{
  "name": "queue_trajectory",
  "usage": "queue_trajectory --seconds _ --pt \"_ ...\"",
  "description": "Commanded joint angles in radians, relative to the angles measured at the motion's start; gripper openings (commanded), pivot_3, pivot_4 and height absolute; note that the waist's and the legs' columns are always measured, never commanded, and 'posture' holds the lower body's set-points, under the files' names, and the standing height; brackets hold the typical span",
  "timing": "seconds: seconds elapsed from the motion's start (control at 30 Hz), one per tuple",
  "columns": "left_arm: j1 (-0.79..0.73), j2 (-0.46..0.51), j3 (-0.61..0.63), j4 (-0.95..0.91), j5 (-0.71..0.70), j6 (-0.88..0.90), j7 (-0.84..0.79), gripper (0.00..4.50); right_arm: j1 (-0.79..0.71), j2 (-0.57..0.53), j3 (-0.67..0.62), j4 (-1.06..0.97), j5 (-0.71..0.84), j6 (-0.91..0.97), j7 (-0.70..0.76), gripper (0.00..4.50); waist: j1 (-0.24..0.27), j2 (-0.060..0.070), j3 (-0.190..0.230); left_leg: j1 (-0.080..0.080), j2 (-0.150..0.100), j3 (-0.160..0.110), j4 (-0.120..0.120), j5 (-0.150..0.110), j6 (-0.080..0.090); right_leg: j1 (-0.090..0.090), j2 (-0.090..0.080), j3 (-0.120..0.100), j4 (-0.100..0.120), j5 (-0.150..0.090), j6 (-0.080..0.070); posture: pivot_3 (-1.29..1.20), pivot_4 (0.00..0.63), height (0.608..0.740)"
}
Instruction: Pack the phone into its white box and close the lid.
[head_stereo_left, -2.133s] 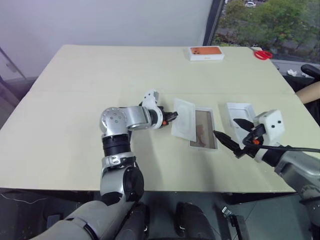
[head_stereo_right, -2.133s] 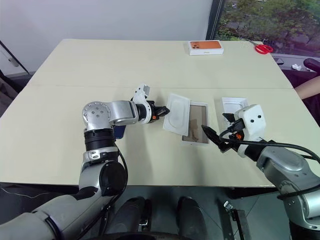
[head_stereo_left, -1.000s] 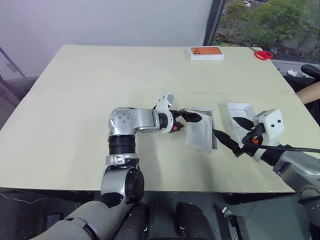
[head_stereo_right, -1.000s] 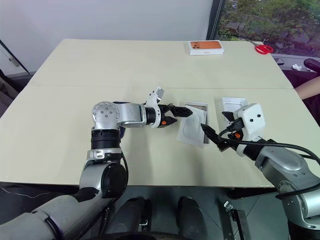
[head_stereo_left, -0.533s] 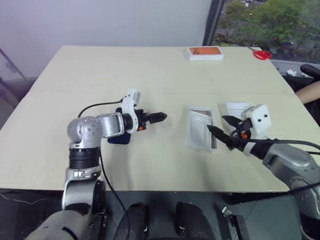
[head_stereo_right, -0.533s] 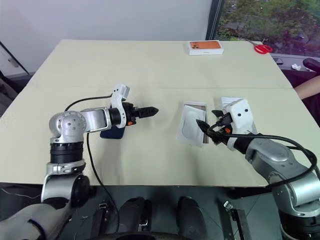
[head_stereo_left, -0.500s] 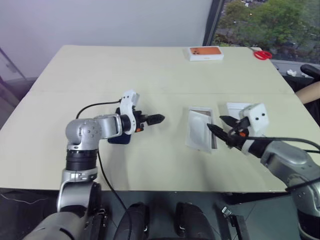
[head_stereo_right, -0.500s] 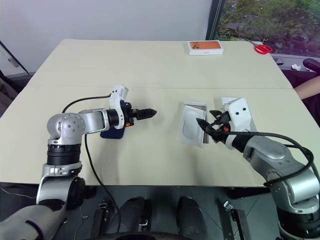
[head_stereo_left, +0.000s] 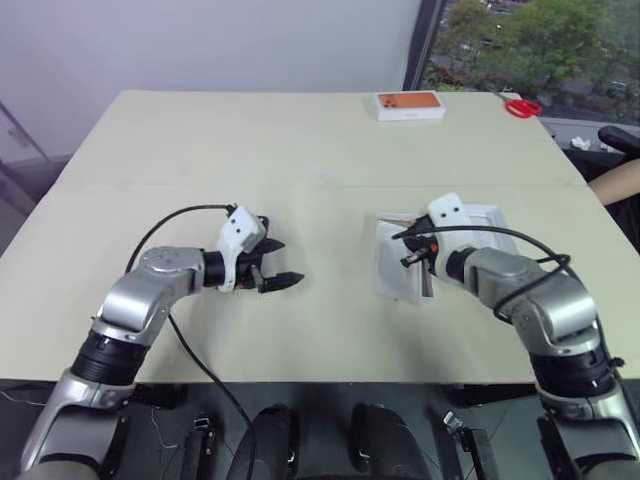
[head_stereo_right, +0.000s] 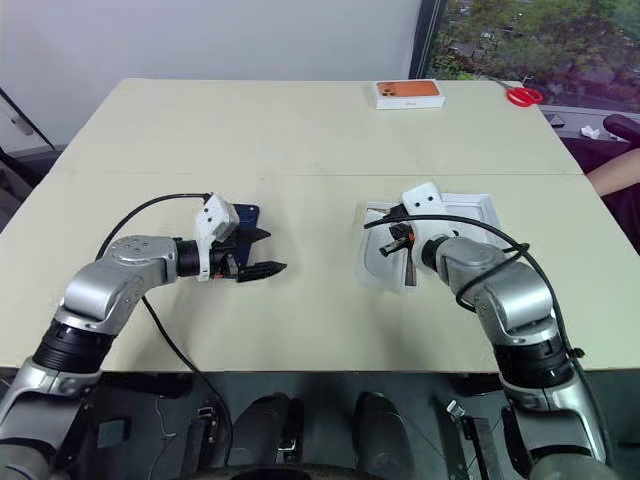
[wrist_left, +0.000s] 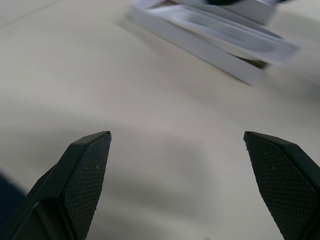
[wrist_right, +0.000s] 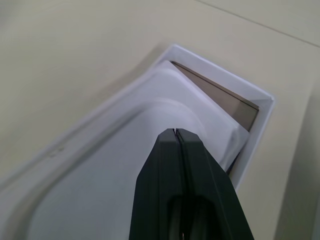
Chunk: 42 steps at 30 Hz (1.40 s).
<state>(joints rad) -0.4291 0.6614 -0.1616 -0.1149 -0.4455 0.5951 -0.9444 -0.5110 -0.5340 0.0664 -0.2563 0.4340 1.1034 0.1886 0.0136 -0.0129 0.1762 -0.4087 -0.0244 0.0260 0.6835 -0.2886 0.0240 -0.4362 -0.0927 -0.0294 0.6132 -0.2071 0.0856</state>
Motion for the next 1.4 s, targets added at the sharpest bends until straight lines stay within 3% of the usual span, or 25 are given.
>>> queue_trajectory --seconds 0.03,0.3,0.63,1.17,1.4 --pt "0.023 0.009 -0.002 -0.065 -0.002 -0.023 -0.042 4.50 -0.052 0.030 0.011 0.053 -0.038 0.024 -0.006 0.02 -0.003 0.000 0.000 0.000 0.000 0.000 0.000 0.000 0.000 0.000 0.000 0.000 0.000 0.000 0.000 0.00 0.150 0.740" --pt "0.048 -0.009 0.004 -0.090 0.002 -0.006 -0.031 4.50 -0.135 0.078 0.031 0.225 -0.121 0.000 0.006 0.02 -0.007 0.000 0.000 0.000 0.000 0.000 0.000 0.000 0.001 0.000 0.004 -0.001 0.000 0.002 0.004 0.00 0.150 0.740" --pt "0.053 -0.039 -0.006 -0.106 0.014 0.006 -0.004 4.50 -0.152 0.079 0.136 0.337 -0.297 -0.255 0.067 0.02 -0.015 0.000 0.000 0.001 0.000 0.000 0.000 0.000 0.001 0.000 0.005 -0.001 0.001 0.003 0.005 0.00 0.150 0.740" --pt "0.055 -0.059 -0.009 -0.109 0.024 0.008 -0.002 4.50 -0.059 -0.007 0.272 0.254 -0.532 -0.522 0.229 0.02 -0.026 0.000 0.000 0.001 0.001 0.000 0.000 0.000 0.001 0.000 0.006 -0.001 0.001 0.003 0.005 0.00 0.150 0.740" --pt "0.060 -0.062 -0.011 -0.113 0.024 0.009 -0.002 4.50 -0.027 -0.020 0.200 0.104 -0.499 -0.436 0.308 0.02 -0.024 0.000 0.000 0.001 0.001 0.000 0.000 0.000 0.001 0.000 0.006 -0.001 0.001 0.003 0.005 0.00 0.150 0.740"
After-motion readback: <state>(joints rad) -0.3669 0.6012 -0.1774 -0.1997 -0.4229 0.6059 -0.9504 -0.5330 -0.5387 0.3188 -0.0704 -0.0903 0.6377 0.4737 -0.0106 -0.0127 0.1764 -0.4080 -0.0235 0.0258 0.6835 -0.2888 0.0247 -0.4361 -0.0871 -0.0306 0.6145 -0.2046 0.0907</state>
